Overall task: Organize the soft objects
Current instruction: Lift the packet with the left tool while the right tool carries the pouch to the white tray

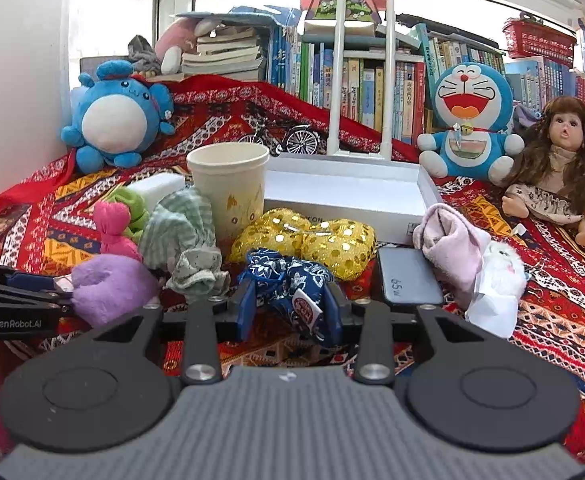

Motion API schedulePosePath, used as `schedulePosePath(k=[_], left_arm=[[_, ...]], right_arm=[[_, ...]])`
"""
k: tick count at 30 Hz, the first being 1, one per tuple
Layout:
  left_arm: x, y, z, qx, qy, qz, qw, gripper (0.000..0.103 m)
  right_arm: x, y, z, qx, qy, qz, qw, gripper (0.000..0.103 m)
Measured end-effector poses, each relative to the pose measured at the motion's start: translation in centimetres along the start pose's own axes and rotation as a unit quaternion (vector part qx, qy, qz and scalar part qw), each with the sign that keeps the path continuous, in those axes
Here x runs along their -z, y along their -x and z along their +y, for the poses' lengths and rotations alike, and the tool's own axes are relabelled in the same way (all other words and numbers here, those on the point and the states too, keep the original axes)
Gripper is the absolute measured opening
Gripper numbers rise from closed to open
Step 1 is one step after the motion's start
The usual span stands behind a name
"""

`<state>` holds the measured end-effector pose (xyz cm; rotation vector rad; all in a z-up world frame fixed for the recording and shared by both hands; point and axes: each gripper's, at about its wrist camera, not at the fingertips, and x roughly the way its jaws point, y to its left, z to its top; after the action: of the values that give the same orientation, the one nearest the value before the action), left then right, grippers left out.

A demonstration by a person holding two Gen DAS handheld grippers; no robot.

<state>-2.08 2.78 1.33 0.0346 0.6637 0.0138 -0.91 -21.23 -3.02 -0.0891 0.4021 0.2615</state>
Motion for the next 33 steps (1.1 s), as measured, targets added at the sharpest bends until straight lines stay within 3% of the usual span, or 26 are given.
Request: schedulePosePath(k=[3, 5, 11, 19, 24, 28, 32, 33], left_arm=[[-0.1, 0.1, -0.2, -0.009, -0.009, -0.004, 0.9999, 0.045], [0.0, -0.3, -0.3, -0.024, -0.016, 0.007, 0.9996, 0.061], [0.7, -0.5, 0.3, -0.032, -0.018, 0.025, 0.999, 0.062], [0.8, -0.6, 1.0, -0.046, -0.008, 0.025, 0.9986, 0.062], [0.5, -1.3, 1.1, -0.036, 0.008, 0.023, 0.9991, 0.061], [0.6, -1.4, 0.9, -0.02, 0.008, 0.019, 0.9996, 0.04], [0.3, -0.9, 1.2, -0.022, 0.02, 0.006, 0.9995, 0.04], [0.1, -0.7, 1.3, -0.027, 0.021, 0.0, 0.9994, 0.04]], right_arm=[[-0.1, -0.1, -0.1, 0.0, -0.004, -0.002, 1.0, 0.042], [-0.1, -0.2, 0.0, 0.0, -0.003, 0.0, 1.0, 0.042], [0.0, -0.2, 0.1, 0.0, -0.001, 0.001, 1.0, 0.042], [0.1, -0.4, 0.3, 0.001, 0.001, 0.005, 1.0, 0.043], [0.0, -0.1, 0.0, 0.001, -0.006, 0.002, 1.0, 0.043], [-0.1, 0.1, -0.1, 0.005, -0.008, -0.004, 1.0, 0.043], [-0.4, 0.5, -0.3, 0.013, -0.014, -0.019, 1.0, 0.042], [-0.5, 0.7, -0.4, 0.018, -0.016, -0.026, 0.999, 0.032]])
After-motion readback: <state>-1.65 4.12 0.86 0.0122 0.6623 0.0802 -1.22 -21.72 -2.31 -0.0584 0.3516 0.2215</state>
